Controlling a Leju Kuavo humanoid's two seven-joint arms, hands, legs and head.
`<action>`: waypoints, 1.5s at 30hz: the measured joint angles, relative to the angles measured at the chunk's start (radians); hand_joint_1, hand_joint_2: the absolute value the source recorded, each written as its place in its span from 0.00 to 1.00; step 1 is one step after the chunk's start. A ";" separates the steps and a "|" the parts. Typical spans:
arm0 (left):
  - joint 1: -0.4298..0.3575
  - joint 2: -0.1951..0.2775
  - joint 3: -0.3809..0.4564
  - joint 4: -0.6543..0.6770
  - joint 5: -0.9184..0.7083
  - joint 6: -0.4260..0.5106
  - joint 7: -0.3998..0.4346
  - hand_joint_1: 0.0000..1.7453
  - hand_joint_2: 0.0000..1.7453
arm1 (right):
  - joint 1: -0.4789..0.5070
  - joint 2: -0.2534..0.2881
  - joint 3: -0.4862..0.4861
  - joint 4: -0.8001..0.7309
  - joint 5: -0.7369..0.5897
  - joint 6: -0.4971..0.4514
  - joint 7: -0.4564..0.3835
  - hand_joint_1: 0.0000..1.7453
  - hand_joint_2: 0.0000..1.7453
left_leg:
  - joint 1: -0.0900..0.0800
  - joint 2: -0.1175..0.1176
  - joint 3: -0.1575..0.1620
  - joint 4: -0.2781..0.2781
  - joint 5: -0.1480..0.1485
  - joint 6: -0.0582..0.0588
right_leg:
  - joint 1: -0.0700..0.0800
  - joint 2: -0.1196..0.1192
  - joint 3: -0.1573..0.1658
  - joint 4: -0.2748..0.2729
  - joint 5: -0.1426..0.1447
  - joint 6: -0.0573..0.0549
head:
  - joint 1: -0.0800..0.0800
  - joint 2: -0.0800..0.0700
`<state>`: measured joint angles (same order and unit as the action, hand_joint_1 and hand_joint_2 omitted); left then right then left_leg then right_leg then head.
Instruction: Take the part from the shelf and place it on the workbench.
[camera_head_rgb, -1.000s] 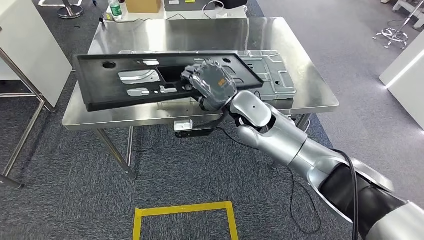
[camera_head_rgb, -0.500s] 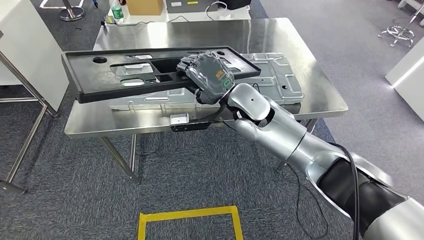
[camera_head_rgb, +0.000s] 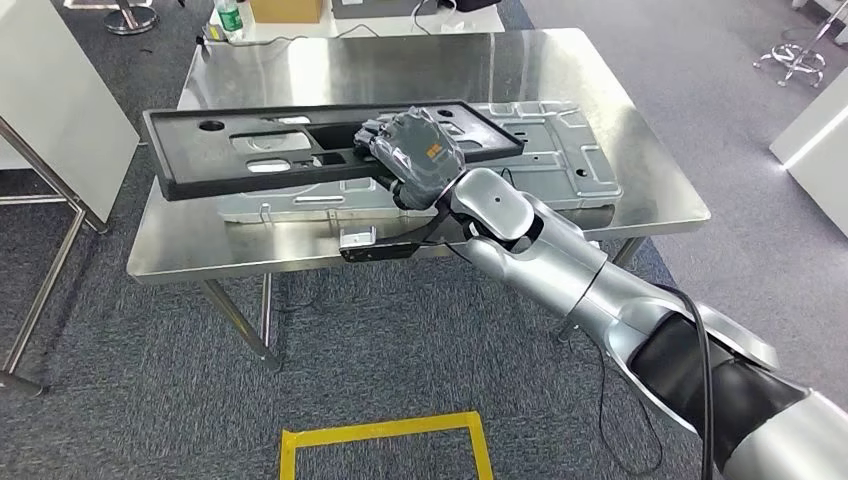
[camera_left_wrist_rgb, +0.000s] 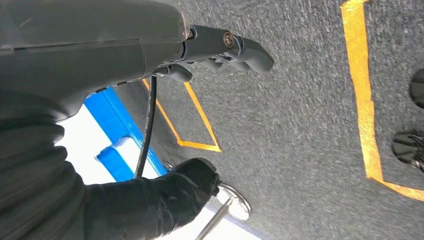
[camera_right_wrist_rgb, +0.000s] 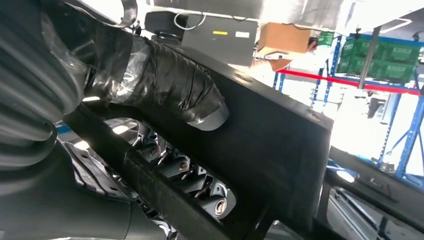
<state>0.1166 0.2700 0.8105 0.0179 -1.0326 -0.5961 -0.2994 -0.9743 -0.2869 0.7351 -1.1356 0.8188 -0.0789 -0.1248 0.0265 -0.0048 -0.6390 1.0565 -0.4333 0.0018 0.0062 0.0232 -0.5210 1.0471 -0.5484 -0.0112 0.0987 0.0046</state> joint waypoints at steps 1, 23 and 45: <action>0.000 0.000 0.000 0.000 0.000 0.000 0.001 0.00 1.00 | -0.002 0.000 0.000 0.002 0.005 -0.001 0.003 0.98 1.00 | 0.002 0.001 0.003 -0.002 -0.002 0.005 | -0.002 -0.004 -0.016 0.035 -0.018 0.006 | 0.000 0.000; 0.000 -0.008 0.015 0.000 0.004 0.004 0.006 0.00 1.00 | -0.027 0.010 0.016 0.090 0.028 0.004 0.019 0.98 1.00 | -0.003 0.008 -0.060 0.166 -0.068 -0.024 | 0.008 -0.017 -0.061 -0.023 0.089 -0.036 | 0.001 0.000; -0.002 -0.010 0.021 0.000 -0.004 0.007 0.006 0.00 1.00 | -0.045 0.016 0.024 0.150 0.046 0.005 0.019 0.98 1.00 | 0.016 0.015 0.096 -0.038 -0.067 -0.039 | -0.020 -0.026 -0.097 -0.006 0.095 0.010 | 0.001 0.000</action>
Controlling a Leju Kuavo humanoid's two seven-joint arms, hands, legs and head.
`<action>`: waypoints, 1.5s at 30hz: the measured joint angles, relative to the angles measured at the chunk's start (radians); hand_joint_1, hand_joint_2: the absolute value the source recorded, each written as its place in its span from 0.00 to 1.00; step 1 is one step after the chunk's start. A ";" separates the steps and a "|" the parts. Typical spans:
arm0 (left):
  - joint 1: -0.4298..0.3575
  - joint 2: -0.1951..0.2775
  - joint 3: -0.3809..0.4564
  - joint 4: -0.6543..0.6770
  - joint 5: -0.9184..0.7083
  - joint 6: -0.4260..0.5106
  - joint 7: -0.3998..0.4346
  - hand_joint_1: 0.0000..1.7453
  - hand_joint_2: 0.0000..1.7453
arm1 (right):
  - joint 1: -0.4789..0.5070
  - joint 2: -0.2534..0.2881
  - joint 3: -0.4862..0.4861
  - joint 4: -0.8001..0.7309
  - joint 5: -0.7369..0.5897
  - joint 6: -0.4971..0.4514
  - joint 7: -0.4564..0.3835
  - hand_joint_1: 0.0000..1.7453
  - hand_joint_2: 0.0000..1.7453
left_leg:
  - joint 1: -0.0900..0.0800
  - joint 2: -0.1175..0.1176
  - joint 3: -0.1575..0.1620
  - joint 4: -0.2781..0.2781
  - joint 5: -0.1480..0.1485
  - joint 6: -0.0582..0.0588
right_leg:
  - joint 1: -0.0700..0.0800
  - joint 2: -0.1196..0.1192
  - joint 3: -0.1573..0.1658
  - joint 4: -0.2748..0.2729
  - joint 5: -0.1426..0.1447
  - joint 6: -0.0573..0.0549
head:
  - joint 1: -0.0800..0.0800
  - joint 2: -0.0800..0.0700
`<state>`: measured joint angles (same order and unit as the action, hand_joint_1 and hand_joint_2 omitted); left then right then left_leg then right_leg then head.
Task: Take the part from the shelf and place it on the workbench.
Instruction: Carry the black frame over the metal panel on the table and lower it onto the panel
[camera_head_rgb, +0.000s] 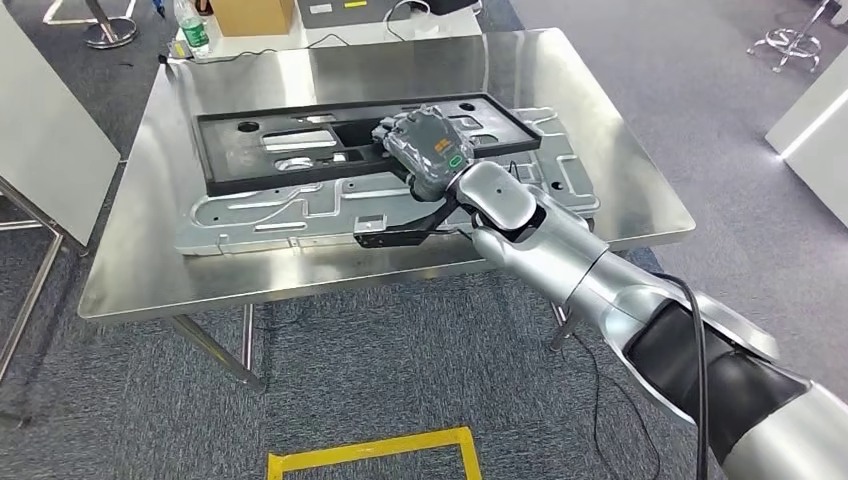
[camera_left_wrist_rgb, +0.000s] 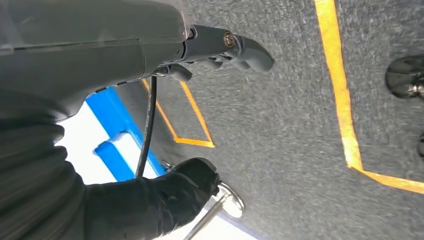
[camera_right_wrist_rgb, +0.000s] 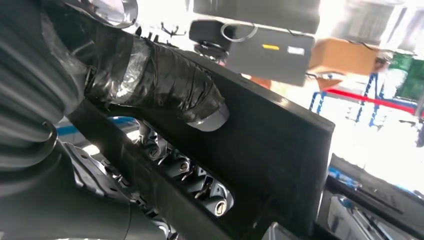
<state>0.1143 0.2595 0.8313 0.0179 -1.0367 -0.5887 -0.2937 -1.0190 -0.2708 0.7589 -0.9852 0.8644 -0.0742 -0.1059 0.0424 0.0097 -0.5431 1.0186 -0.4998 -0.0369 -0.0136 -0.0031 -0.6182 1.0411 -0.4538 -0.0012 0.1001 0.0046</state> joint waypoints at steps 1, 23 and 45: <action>-0.001 0.000 0.000 0.000 0.000 0.000 0.000 0.00 1.00 | -0.001 0.000 0.000 0.002 0.000 0.000 0.000 0.98 1.00 | 0.000 0.001 -0.003 0.014 -0.008 -0.003 | -0.001 0.001 0.010 -0.006 -0.004 -0.009 | 0.000 0.000; -0.017 0.000 -0.002 0.000 -0.102 0.011 -0.009 0.00 1.00 | -0.029 0.125 0.063 0.276 0.111 0.011 0.013 0.98 1.00 | -0.015 -0.015 0.041 -0.024 0.004 0.063 | -0.001 0.007 -0.087 0.202 -0.164 0.022 | 0.001 0.000; -0.045 0.013 -0.011 0.000 -0.159 0.001 -0.013 0.00 0.25 | 0.042 0.270 0.133 0.491 0.107 0.071 -0.023 0.00 0.00 | -0.020 -0.016 -0.061 0.005 0.056 0.029 | 0.026 0.019 -0.001 -0.001 0.012 -0.037 | 0.001 0.000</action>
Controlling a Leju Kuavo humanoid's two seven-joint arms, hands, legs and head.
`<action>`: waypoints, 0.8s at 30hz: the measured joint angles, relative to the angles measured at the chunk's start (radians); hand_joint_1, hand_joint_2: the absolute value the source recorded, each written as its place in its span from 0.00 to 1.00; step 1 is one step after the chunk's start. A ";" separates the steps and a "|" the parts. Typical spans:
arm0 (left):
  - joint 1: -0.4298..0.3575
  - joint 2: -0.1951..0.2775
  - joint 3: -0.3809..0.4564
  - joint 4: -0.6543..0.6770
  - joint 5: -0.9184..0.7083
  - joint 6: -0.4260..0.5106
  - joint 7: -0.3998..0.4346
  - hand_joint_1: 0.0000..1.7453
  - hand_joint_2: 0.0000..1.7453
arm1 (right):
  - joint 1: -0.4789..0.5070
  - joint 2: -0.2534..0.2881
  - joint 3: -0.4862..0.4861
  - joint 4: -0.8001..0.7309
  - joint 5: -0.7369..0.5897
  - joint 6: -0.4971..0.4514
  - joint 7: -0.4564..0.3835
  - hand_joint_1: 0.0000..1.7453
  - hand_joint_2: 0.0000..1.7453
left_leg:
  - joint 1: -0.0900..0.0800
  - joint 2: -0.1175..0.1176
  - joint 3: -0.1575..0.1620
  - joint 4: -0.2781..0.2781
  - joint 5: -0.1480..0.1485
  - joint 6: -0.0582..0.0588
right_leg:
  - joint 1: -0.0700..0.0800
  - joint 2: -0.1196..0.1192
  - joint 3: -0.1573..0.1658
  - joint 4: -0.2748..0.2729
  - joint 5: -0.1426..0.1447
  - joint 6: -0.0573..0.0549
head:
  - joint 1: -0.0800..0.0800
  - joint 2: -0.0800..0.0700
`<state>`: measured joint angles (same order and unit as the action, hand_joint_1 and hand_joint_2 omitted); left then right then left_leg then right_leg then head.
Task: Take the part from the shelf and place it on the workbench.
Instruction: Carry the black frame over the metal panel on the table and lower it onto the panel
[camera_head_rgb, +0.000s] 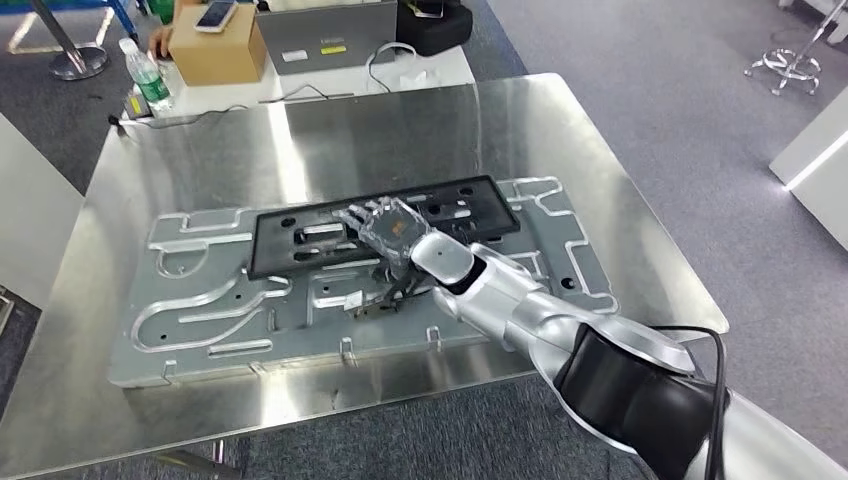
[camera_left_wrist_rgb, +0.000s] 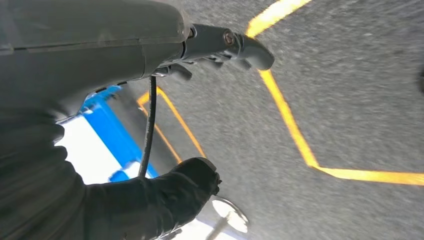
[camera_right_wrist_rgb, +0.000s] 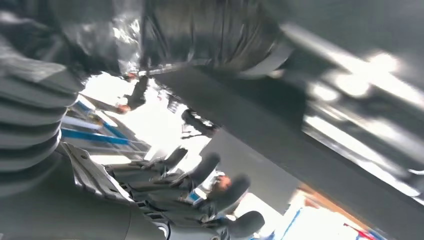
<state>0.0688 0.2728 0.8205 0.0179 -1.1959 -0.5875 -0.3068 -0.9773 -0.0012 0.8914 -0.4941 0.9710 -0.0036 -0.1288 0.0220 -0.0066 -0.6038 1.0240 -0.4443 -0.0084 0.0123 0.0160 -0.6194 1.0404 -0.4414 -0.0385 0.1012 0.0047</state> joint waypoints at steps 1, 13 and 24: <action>0.001 0.001 0.001 0.000 -0.001 -0.001 0.000 0.00 0.00 | 0.001 0.000 0.002 0.001 -0.002 0.001 -0.004 0.00 0.00 | 0.000 -0.001 0.000 -0.002 0.004 -0.001 | 0.000 0.000 0.001 0.000 -0.001 -0.003 | 0.000 0.000; 0.012 -0.002 0.034 0.000 -0.026 0.012 -0.008 0.00 0.00 | 0.003 -0.033 0.029 -0.271 -0.080 0.039 -0.008 0.00 0.00 | -0.013 -0.001 -0.002 0.004 0.004 0.022 | -0.013 0.001 0.007 -0.018 0.010 0.031 | 0.000 0.000; 0.033 -0.015 0.060 0.000 -0.025 0.028 -0.014 0.00 0.00 | 0.064 -0.182 0.038 -0.726 -0.154 0.038 0.012 0.00 0.00 | 0.004 0.012 -0.026 -0.004 0.039 0.034 | -0.036 -0.010 0.015 0.137 -0.112 0.060 | 0.000 0.000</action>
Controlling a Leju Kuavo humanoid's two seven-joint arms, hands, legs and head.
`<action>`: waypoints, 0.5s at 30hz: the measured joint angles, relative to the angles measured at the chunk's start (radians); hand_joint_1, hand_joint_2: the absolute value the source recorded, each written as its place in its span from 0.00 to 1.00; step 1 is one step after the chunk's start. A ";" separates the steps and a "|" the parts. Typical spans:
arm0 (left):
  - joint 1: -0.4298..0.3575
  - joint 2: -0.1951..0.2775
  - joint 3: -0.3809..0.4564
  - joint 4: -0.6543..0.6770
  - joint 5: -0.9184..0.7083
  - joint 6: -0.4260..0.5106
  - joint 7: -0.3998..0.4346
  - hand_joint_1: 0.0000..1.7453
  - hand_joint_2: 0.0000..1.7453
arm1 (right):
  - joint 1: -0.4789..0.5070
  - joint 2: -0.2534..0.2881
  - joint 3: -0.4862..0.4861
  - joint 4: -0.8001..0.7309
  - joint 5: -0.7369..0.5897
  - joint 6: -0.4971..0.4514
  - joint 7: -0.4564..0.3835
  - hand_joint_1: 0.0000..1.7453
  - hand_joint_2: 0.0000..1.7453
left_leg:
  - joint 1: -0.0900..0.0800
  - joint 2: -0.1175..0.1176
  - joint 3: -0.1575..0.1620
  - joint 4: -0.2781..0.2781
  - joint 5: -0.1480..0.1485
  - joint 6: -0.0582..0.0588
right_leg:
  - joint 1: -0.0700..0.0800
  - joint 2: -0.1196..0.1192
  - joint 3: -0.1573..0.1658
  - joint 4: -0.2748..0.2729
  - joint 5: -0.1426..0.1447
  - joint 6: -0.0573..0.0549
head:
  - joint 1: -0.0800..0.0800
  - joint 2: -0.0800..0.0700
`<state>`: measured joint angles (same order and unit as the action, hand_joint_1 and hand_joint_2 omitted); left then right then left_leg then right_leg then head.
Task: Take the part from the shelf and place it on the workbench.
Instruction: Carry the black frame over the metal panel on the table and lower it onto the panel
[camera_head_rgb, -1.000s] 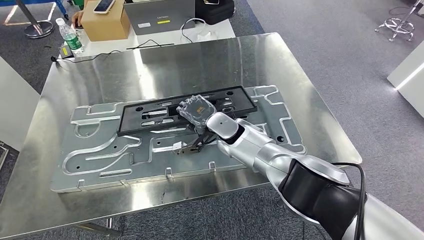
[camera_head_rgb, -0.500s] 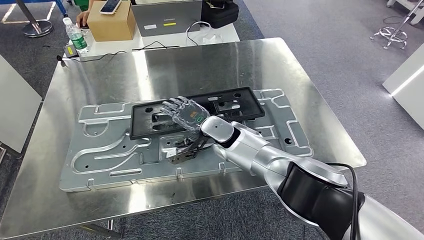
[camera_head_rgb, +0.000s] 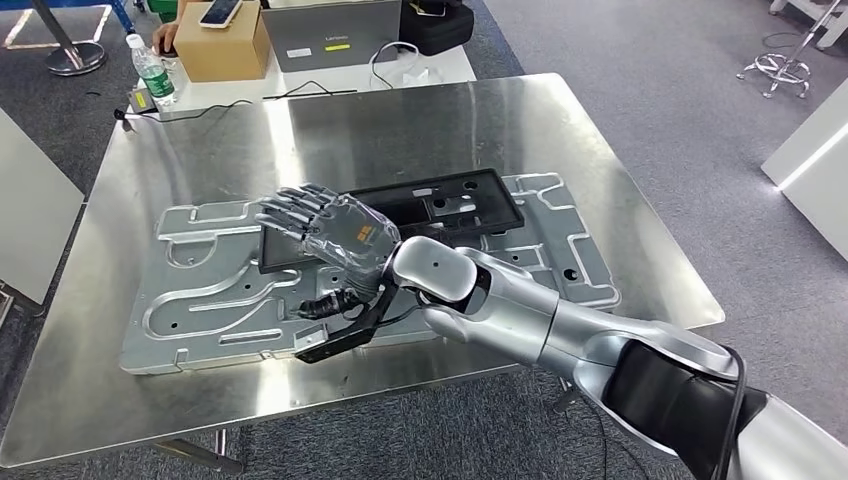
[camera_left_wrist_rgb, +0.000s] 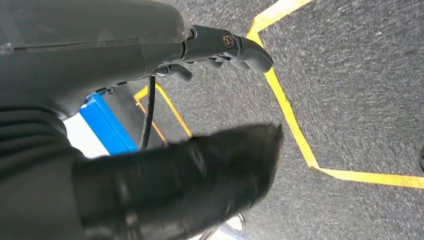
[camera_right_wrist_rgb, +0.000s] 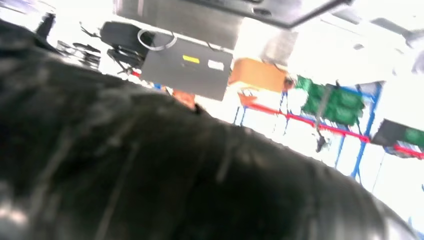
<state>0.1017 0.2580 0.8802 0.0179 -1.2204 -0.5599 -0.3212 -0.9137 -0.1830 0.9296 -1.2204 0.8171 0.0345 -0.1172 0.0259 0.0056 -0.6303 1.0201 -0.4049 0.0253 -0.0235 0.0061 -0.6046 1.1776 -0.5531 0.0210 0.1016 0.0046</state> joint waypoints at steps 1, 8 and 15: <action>0.002 -0.001 0.001 0.000 0.000 0.000 -0.001 0.00 0.00 | 0.005 -0.012 0.000 -0.036 -0.004 -0.003 -0.001 0.00 0.00 | 0.001 -0.001 -0.004 0.003 0.003 -0.006 | 0.000 -0.001 0.040 -0.063 0.019 -0.001 | 0.000 0.000; 0.015 -0.003 0.004 0.000 0.003 -0.006 -0.008 0.00 0.00 | 0.066 -0.063 0.000 -0.184 -0.010 -0.051 -0.023 0.00 0.00 | 0.006 -0.005 -0.031 0.041 -0.031 -0.056 | 0.009 -0.003 0.048 -0.153 0.075 -0.052 | -0.001 0.000; 0.012 0.000 0.008 0.000 -0.002 -0.016 -0.008 0.00 0.00 | 0.155 -0.065 0.003 -0.188 0.026 -0.129 -0.048 0.00 1.00 | 0.001 0.002 0.018 0.202 -0.130 -0.052 | 0.024 -0.017 -0.043 -0.144 0.140 -0.067 | -0.001 0.000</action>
<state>0.1139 0.2582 0.8885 0.0179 -1.2226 -0.5758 -0.3288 -0.7589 -0.2480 0.9326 -1.4088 0.8433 -0.0949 -0.1653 0.0271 0.0078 -0.6119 1.2221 -0.5345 -0.0265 0.0008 -0.0113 -0.6474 1.0335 -0.4128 -0.0457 0.1008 0.0046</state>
